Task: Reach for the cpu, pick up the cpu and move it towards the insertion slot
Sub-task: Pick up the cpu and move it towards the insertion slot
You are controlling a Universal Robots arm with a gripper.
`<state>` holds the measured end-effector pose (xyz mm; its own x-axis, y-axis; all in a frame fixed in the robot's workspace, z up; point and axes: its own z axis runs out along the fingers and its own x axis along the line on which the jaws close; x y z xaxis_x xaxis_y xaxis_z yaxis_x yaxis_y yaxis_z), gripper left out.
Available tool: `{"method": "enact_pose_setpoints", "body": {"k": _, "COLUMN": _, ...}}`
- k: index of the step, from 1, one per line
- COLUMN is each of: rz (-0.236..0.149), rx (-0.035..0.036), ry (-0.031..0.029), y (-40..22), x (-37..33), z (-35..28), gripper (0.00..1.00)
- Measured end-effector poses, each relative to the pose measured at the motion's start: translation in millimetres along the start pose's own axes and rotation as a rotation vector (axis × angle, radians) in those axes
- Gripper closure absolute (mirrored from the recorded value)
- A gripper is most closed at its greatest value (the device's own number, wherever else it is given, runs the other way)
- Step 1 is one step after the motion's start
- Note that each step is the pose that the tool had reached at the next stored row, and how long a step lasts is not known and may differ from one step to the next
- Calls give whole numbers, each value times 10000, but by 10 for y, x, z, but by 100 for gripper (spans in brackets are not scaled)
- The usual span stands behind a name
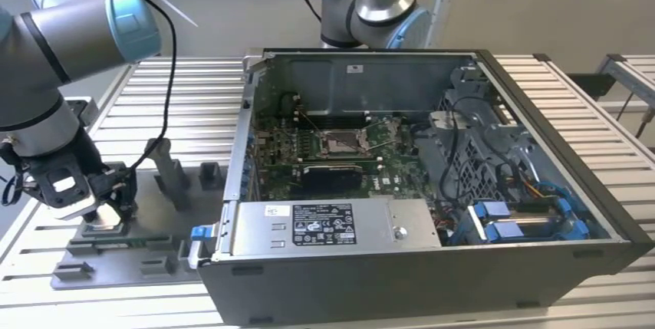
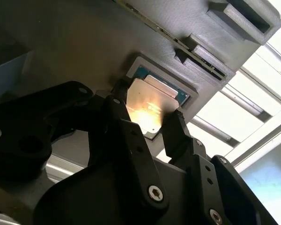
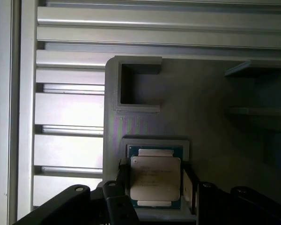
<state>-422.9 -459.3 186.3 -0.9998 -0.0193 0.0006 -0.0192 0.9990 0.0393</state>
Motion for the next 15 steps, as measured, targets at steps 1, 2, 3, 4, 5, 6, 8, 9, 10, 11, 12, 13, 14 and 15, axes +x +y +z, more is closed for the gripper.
{"method": "enact_pose_setpoints", "body": {"k": 1, "rz": 0, "rx": 0, "ry": 0, "y": 0, "x": 0, "z": 0, "gripper": 100}}
{"method": "enact_pose_setpoints", "body": {"k": 2, "rz": 0, "rx": -3, "ry": -3, "y": 0, "x": 0, "z": -2, "gripper": 100}}
{"method": "enact_pose_setpoints", "body": {"k": 3, "rz": -1, "rx": -3, "ry": -6, "y": 1, "x": -1, "z": -16, "gripper": 100}}
{"method": "enact_pose_setpoints", "body": {"k": 4, "rz": 0, "rx": -2, "ry": -2, "y": 2, "x": 0, "z": -44, "gripper": 100}}
{"method": "enact_pose_setpoints", "body": {"k": 5, "rz": 0, "rx": -1, "ry": 0, "y": 3, "x": 0, "z": -82, "gripper": 100}}
{"method": "enact_pose_setpoints", "body": {"k": 6, "rz": 0, "rx": -1, "ry": -2, "y": 5, "x": 0, "z": -131, "gripper": 100}}
{"method": "enact_pose_setpoints", "body": {"k": 8, "rz": 1, "rx": -1, "ry": -1, "y": 9, "x": 0, "z": -219, "gripper": 100}}
{"method": "enact_pose_setpoints", "body": {"k": 9, "rz": 2, "rx": 0, "ry": 0, "y": 11, "x": 0, "z": -265, "gripper": 100}}
{"method": "enact_pose_setpoints", "body": {"k": 10, "rz": 2, "rx": 0, "ry": 0, "y": 12, "x": 0, "z": -311, "gripper": 100}}
{"method": "enact_pose_setpoints", "body": {"k": 11, "rz": 2, "rx": 0, "ry": 1, "y": 14, "x": 0, "z": -357, "gripper": 100}}
{"method": "enact_pose_setpoints", "body": {"k": 12, "rz": 2, "rx": -1, "ry": -1, "y": 16, "x": 0, "z": -402, "gripper": 100}}
{"method": "enact_pose_setpoints", "body": {"k": 13, "rz": 2, "rx": 0, "ry": 0, "y": 18, "x": 0, "z": -448, "gripper": 100}}
{"method": "enact_pose_setpoints", "body": {"k": 14, "rz": 2, "rx": 0, "ry": 0, "y": 19, "x": 0, "z": -492, "gripper": 100}}
{"method": "enact_pose_setpoints", "body": {"k": 15, "rz": 2, "rx": -1, "ry": -1, "y": 21, "x": 0, "z": -537, "gripper": 100}}
